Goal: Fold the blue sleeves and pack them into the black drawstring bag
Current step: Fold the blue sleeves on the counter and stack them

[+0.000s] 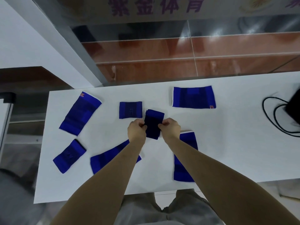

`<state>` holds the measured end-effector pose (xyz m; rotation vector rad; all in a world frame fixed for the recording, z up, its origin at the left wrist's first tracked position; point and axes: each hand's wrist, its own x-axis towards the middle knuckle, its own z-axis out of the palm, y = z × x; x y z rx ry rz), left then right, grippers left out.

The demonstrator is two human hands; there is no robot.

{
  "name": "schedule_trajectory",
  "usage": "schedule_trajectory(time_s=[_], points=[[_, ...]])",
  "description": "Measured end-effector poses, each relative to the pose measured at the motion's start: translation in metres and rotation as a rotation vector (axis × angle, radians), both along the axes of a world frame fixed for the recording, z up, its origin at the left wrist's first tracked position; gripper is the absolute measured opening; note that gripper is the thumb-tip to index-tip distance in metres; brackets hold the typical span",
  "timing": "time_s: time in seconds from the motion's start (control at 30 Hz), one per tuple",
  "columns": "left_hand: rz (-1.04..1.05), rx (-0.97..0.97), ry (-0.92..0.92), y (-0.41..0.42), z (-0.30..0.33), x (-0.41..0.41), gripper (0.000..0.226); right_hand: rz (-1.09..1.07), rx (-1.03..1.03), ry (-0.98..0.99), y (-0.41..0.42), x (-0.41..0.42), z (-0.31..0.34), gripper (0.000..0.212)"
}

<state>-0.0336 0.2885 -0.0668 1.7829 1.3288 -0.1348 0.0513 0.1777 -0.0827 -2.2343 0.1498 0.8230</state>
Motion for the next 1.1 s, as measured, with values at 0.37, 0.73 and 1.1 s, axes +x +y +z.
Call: schedule_trajectory(time_s=[0.37, 0.73, 1.1], points=[[0.184, -0.351, -0.185, -0.001, 0.012, -0.005, 0.044, -0.043, 0.101, 0.042, -0.006, 0.0, 0.017, 0.025], [0.179, -0.572, -0.352, -0.055, 0.051, -0.002, 0.026, 0.198, 0.396, -0.078, -0.092, 0.011, 0.065, 0.015], [0.012, -0.555, -0.494, -0.161, 0.065, 0.05, 0.023, 0.223, 0.459, -0.062, -0.206, 0.068, 0.077, 0.027]])
